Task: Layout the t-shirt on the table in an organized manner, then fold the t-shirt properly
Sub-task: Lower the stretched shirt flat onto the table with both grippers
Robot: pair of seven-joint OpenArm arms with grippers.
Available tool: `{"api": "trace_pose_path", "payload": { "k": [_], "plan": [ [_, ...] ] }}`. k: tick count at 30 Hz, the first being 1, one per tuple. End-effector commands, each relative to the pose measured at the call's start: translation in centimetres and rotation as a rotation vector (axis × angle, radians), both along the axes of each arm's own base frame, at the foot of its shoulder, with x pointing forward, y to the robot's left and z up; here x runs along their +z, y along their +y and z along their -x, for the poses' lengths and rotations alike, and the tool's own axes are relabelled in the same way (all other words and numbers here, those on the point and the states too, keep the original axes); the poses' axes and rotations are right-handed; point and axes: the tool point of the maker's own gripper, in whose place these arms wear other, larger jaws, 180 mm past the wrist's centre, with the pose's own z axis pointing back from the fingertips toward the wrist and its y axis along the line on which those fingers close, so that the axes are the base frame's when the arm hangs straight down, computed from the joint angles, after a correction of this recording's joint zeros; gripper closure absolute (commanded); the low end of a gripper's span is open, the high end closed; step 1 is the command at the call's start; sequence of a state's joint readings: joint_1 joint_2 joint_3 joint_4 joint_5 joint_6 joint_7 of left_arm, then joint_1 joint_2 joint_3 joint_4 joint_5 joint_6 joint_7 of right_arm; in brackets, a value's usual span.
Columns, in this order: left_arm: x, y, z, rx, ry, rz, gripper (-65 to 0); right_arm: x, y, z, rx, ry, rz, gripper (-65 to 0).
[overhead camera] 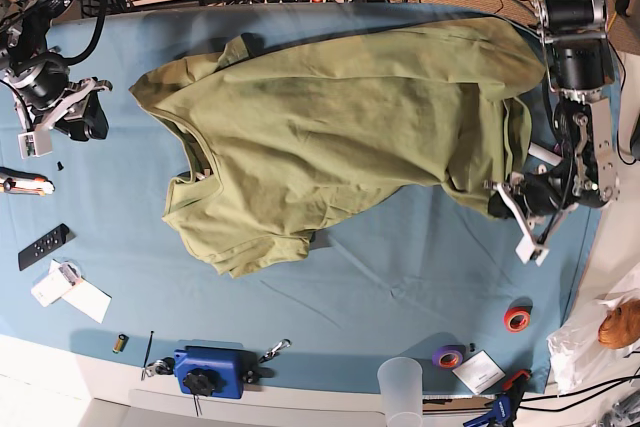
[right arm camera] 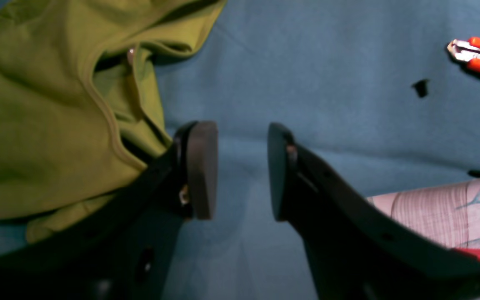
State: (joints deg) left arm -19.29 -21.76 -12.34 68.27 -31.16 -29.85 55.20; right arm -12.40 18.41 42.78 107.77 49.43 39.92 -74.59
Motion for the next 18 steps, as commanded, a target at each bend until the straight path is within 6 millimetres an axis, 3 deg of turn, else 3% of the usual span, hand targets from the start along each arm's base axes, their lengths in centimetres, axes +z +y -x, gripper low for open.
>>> {"api": "trace_pose_path", "payload": {
  "k": [1,6,10,18],
  "plan": [
    [3.5,0.4,-2.7,0.011,-0.113,0.013,0.0,1.7,-0.3,-0.7,0.011,-0.059,0.02,-20.6],
    [8.7,1.1,-6.4,0.024,-0.231,0.004,0.0,2.0,-1.2,-1.8,-0.018,-0.1,0.076,-20.6],
    [11.3,3.2,-8.0,0.064,-0.275,-0.067,0.0,1.4,-0.7,-3.6,-0.004,-0.101,0.054,-20.6],
    [11.5,7.6,-7.0,0.112,-0.222,-0.163,0.0,0.8,2.5,-9.8,0.072,-0.109,0.077,-20.6]
  ]
}}
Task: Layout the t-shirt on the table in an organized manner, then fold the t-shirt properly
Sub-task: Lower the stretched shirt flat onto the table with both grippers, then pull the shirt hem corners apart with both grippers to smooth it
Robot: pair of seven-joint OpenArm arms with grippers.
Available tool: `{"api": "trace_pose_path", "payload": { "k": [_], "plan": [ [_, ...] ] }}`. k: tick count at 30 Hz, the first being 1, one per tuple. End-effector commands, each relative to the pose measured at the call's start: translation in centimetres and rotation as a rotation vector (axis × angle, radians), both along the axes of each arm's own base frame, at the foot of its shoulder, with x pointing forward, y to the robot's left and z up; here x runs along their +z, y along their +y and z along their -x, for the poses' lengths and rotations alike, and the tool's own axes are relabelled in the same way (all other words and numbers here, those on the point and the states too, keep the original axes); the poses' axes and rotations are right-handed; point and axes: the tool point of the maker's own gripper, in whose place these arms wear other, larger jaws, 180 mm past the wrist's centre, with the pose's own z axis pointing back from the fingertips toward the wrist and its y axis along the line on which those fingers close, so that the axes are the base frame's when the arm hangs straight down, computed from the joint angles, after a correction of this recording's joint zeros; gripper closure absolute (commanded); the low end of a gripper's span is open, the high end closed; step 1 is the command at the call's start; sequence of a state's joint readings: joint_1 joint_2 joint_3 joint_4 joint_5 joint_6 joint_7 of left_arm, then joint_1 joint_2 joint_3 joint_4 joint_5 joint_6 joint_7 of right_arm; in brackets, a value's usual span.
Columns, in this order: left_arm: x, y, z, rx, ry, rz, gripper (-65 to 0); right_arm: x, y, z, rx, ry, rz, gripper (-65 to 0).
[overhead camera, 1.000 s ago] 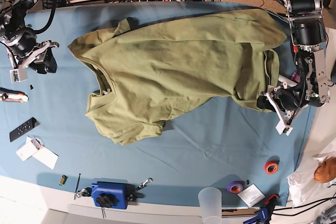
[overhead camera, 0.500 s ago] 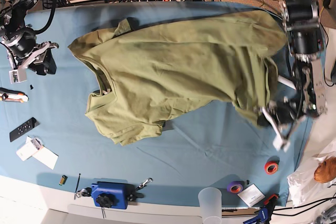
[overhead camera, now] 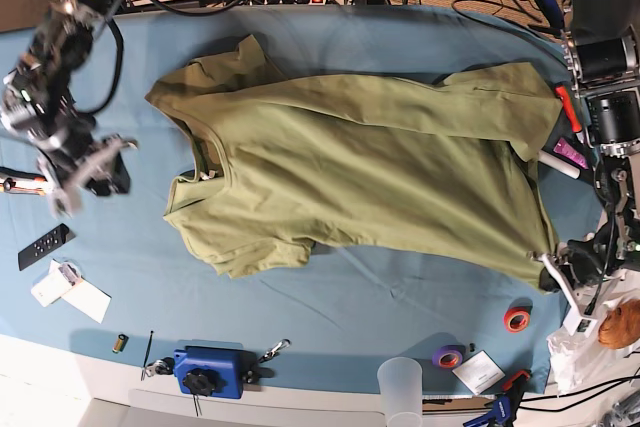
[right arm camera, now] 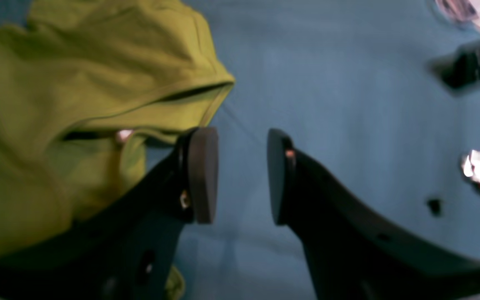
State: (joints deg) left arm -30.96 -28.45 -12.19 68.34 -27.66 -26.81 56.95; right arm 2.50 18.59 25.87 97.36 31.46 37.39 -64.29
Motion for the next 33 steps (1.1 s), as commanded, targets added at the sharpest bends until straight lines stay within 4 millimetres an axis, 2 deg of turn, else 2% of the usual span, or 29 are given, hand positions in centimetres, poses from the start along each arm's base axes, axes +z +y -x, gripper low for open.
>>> {"api": "trace_pose_path", "payload": {
  "k": [1,4,7,10,14,18,21,26,27,31,33],
  "plan": [
    [2.7,1.0,-1.0,0.01,-0.073,-0.005,0.0,1.8,0.2,-1.7,0.02,-0.071,0.018,-20.6],
    [2.8,1.9,-0.8,0.02,-0.07,-0.021,0.0,2.3,2.1,-4.5,0.057,-0.108,0.048,-20.6],
    [2.6,2.4,-0.5,0.024,-0.063,-0.029,0.0,2.6,2.3,-7.2,0.024,-0.111,0.094,-20.6],
    [2.1,2.4,-0.2,0.025,-0.053,-0.029,0.0,1.5,1.4,-9.4,-0.023,-0.051,0.135,-20.6],
    [1.2,2.1,0.3,0.022,-0.035,-0.024,0.0,-0.6,1.4,-11.1,-0.023,0.016,0.082,-20.6],
    [0.8,2.0,0.5,0.019,-0.029,-0.012,0.0,-2.5,2.2,-11.6,0.016,0.069,0.014,-20.6],
    [0.8,1.6,0.6,0.011,-0.032,0.012,0.0,-4.0,3.3,-11.2,0.055,0.113,-0.049,-20.6],
    [0.9,1.2,0.5,0.007,-0.043,0.029,0.0,-4.9,3.8,-11.0,0.059,0.122,-0.079,-20.6],
    [0.9,1.2,0.4,0.008,-0.049,0.03,0.0,-4.9,3.8,-11.0,0.059,0.121,-0.079,-19.2],
    [0.6,1.0,0.5,0.009,-0.066,0.041,0.0,-5.0,3.5,-11.0,0.052,0.129,-0.065,-1.2],
    [0.4,0.9,0.6,0.01,-0.081,0.049,0.0,-5.0,2.9,-11.2,0.006,0.122,-0.06,0.0]
  ]
}}
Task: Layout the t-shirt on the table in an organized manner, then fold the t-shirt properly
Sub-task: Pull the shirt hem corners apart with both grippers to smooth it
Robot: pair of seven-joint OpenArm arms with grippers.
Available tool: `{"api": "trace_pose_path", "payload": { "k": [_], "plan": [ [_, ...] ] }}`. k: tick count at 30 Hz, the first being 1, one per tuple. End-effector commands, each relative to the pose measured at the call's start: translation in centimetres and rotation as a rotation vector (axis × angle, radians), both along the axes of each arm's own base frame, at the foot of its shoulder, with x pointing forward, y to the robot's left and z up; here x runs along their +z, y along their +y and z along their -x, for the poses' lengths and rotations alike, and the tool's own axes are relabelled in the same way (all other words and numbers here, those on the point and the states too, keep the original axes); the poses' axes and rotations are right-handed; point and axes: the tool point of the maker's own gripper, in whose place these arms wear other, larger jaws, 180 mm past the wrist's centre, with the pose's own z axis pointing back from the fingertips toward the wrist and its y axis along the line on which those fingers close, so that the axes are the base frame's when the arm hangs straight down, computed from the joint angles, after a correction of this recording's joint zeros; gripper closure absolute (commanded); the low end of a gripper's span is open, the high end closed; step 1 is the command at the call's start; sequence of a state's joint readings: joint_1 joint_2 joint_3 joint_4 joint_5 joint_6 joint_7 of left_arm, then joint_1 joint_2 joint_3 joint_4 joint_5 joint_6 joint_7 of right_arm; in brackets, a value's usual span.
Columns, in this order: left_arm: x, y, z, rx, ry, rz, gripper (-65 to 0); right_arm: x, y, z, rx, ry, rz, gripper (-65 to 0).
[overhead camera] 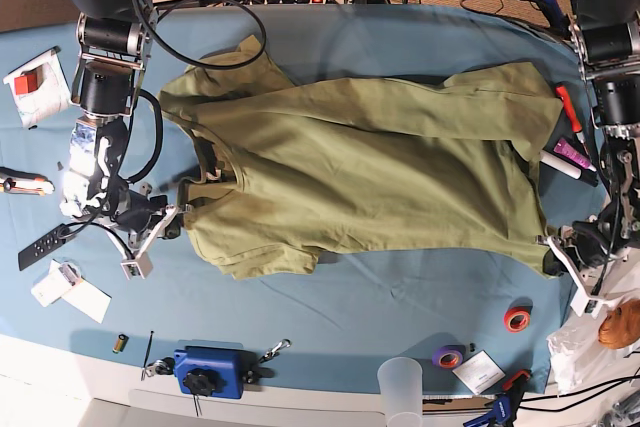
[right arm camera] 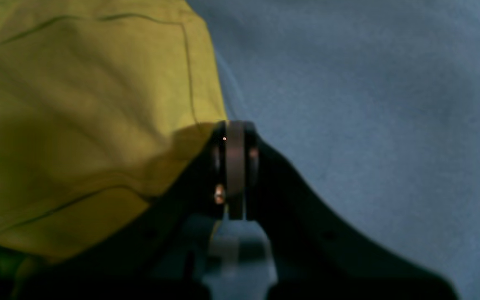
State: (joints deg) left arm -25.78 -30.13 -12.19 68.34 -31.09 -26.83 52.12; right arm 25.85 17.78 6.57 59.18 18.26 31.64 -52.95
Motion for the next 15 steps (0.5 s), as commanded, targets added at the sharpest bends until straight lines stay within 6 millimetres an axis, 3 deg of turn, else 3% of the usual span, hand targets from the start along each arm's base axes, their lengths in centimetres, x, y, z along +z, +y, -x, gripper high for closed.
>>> {"api": "trace_pose_path", "payload": {
  "k": [1,4,11,15],
  "plan": [
    [2.4,0.6,-1.2,0.005,-0.082,0.001,0.0,2.6,-1.1,-1.9,-0.033,-0.088,0.017,0.0],
    [2.6,0.5,-1.3,0.011,-0.117,0.013,0.0,3.4,-2.8,-2.8,-0.1,-0.138,0.069,0.0],
    [4.9,1.2,-3.0,0.029,-0.279,-0.025,0.0,4.8,-3.1,-3.9,-0.117,-0.191,0.077,0.0],
    [5.4,2.5,-3.5,0.095,-0.321,-0.062,0.0,5.4,-4.3,-4.4,-0.166,-0.231,0.117,0.0]
  ]
}}
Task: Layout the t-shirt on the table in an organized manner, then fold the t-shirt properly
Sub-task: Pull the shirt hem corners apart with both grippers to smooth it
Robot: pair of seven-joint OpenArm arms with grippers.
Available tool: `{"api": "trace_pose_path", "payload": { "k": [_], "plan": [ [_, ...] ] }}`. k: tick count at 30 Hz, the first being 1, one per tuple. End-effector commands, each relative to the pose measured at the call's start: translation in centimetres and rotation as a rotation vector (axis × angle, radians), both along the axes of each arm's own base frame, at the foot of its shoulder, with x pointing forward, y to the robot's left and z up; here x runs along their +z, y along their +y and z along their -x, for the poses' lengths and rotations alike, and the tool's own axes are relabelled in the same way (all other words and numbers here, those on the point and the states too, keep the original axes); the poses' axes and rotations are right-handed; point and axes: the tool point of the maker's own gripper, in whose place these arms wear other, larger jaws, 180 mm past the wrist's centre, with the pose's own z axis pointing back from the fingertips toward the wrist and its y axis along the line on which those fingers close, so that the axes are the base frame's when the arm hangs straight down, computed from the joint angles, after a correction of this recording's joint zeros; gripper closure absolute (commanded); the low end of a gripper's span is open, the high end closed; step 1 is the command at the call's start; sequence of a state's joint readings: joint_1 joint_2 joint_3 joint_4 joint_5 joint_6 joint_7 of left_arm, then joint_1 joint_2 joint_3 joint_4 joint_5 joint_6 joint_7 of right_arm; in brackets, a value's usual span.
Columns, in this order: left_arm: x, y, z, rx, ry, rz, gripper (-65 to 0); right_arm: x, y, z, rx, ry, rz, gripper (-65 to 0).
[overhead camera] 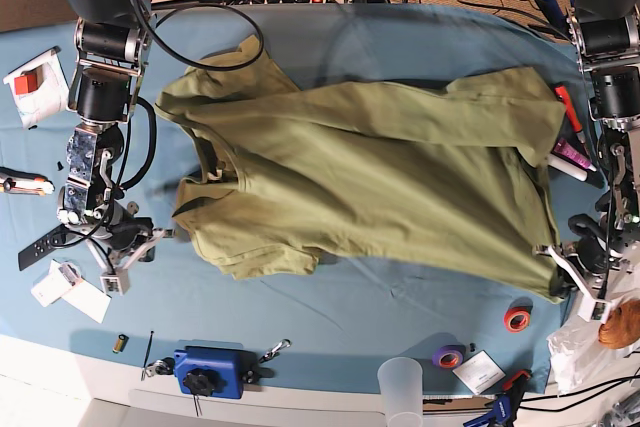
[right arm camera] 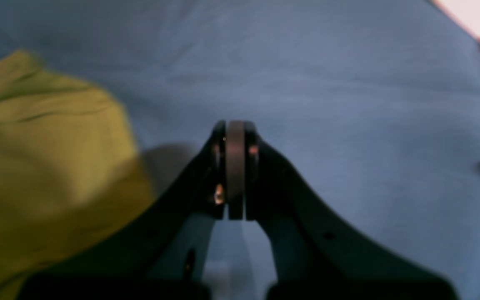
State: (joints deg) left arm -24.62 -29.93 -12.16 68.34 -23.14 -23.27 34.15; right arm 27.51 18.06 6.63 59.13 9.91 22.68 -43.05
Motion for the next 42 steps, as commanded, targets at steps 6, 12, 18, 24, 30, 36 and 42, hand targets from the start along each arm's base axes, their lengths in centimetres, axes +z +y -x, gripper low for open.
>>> {"api": "trace_pose_path", "payload": {
  "k": [6,12,18,24,30,36,42],
  "plan": [
    [3.0,1.1,-1.1,0.027,-0.088,-0.006,0.0,2.9,-1.0,-1.6,-0.02,-0.091,0.021,0.0],
    [3.0,1.1,-1.1,0.027,-0.088,-0.006,0.0,2.0,2.1,-0.7,0.139,-0.024,-0.063,0.0],
    [3.0,1.1,-1.1,0.028,-0.084,-0.007,0.0,1.6,4.5,0.5,0.229,0.04,-0.165,0.0],
    [3.0,0.9,-1.0,0.007,-0.084,-0.013,0.0,3.2,5.6,0.5,0.322,0.011,-0.144,-7.7],
    [2.8,0.5,-0.8,-0.029,-0.074,-0.02,0.0,4.4,5.7,-0.3,0.32,-0.053,-0.132,-30.6],
    [2.8,0.3,-0.9,-0.031,-0.076,-0.017,0.0,2.2,3.7,-0.1,0.205,0.013,-0.092,-30.5],
    [2.8,0.3,-0.9,-0.032,-0.076,-0.015,0.0,-0.3,4.4,0.4,0.21,0.033,-0.188,-30.5]
  ]
}}
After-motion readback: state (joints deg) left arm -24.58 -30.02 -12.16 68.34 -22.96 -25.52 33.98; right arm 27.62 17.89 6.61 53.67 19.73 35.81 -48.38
